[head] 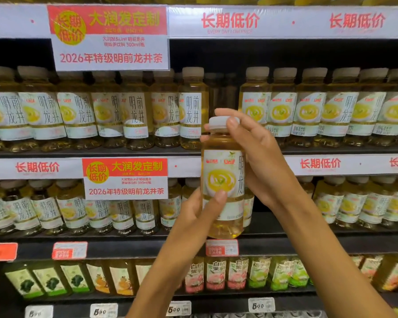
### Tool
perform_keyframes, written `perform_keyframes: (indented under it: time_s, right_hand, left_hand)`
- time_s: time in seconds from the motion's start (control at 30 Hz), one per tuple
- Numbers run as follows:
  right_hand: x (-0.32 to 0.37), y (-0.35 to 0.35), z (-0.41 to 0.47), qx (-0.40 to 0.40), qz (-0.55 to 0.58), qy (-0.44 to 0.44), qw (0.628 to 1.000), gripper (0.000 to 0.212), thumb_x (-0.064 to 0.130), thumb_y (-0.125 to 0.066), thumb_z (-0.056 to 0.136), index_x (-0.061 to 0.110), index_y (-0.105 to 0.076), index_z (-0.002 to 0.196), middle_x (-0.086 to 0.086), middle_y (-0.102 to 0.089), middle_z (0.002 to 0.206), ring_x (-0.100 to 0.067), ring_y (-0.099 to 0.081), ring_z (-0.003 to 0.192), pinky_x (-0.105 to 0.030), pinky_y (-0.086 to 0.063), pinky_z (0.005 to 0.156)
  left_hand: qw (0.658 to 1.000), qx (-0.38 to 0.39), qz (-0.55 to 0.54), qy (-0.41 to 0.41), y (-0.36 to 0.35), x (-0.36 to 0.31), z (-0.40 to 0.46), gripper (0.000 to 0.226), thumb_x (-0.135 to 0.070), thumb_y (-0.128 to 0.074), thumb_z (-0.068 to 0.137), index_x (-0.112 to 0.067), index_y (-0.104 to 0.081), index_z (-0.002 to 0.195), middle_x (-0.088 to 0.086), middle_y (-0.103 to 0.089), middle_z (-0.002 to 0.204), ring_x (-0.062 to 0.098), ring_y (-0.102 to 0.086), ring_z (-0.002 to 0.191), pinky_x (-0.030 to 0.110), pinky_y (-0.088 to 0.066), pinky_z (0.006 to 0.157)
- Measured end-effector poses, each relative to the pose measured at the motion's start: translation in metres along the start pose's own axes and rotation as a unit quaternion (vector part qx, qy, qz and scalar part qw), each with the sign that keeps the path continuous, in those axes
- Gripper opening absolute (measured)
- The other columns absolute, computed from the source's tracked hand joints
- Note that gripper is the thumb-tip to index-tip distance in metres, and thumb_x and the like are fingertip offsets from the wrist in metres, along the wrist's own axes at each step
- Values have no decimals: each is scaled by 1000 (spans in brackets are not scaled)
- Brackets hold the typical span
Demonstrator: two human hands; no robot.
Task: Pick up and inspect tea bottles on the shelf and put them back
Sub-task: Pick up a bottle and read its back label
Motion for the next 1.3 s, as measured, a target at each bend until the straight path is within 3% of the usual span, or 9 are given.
perform_keyframes:
  time_s: [0.17,0.33,0.47,0.57,0.67,0.77,0.97,1.17,1.3]
  right_hand:
    - [-13,6,-11,-14,91,-43,995,33,30,-59,84,17,-63,114,-7,-71,106,-21,-67,103,-31,-56,85]
    - [-37,20,-31,-53,133,-95,985,38,33,-54,88,12,-63,120,-11,-68,114,-25,-62,111,-36,-50,95]
    - [-62,33,-62,-80,203,-124,968,47,35,-53,92,6,-57,128,-20,-63,122,-30,-61,114,-42,-48,100]
    - [-75,46,-80,-103,209,-143,962,49,35,-50,91,4,-54,129,-17,-63,125,-30,-58,118,-44,-45,103]
    - [-86,59,-95,-129,195,-156,960,45,34,-53,86,6,-61,121,-16,-67,117,-27,-63,109,-40,-50,96]
    - [-91,72,-110,-140,188,-139,962,32,33,-55,87,15,-73,105,-13,-71,107,-24,-68,102,-35,-56,84]
    - [-94,84,-119,-149,166,-111,968,36,33,-58,86,12,-66,115,-10,-71,109,-20,-68,101,-28,-55,77]
    - [-108,83,-111,-159,241,-140,947,40,41,-53,83,18,-65,114,-5,-72,95,-19,-70,91,-33,-58,77]
    - [-108,84,-105,-142,295,-133,935,38,34,-56,82,14,-64,113,-9,-70,91,-23,-70,85,-38,-57,76]
  left_hand:
    - [997,-11,-62,52,-4,14,-13,78,-70,-65,57,-27,-58,122,-5,-72,111,13,-66,107,35,-50,93]
    - [985,30,-148,89,-22,27,-26,82,-69,-69,65,-15,-56,126,19,-70,108,32,-71,91,37,-56,73]
    - [974,54,-172,136,-25,38,-37,72,-71,-55,71,-27,-59,127,14,-69,115,27,-70,91,34,-55,71]
    - [961,76,-209,166,-37,47,-44,59,-64,-49,86,-18,-66,119,18,-70,105,28,-69,78,35,-55,61]
    - [942,88,-259,194,-51,62,-51,57,-60,-49,86,-14,-71,111,18,-70,95,26,-68,70,34,-56,59]
    - [939,95,-255,211,-58,79,-54,61,-61,-51,84,-13,-66,118,21,-69,99,29,-69,75,36,-56,63]
    - [980,20,-38,193,-55,101,-50,48,-78,-48,72,-42,-74,93,9,-75,95,26,-72,84,46,-56,86]
    - [971,20,-153,184,-67,107,-43,59,-71,-49,77,-23,-74,102,15,-71,81,25,-69,65,33,-55,53]
    - [964,31,-176,196,-69,113,-41,62,-64,-45,75,-16,-73,103,19,-70,82,28,-68,64,34,-55,54]
Point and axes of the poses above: each hand's wrist, its own z-axis towards the middle knuckle, its own y-axis out of the back of the hand, x = y × z, the point moved 4 cm from there along z, towards the middle knuckle
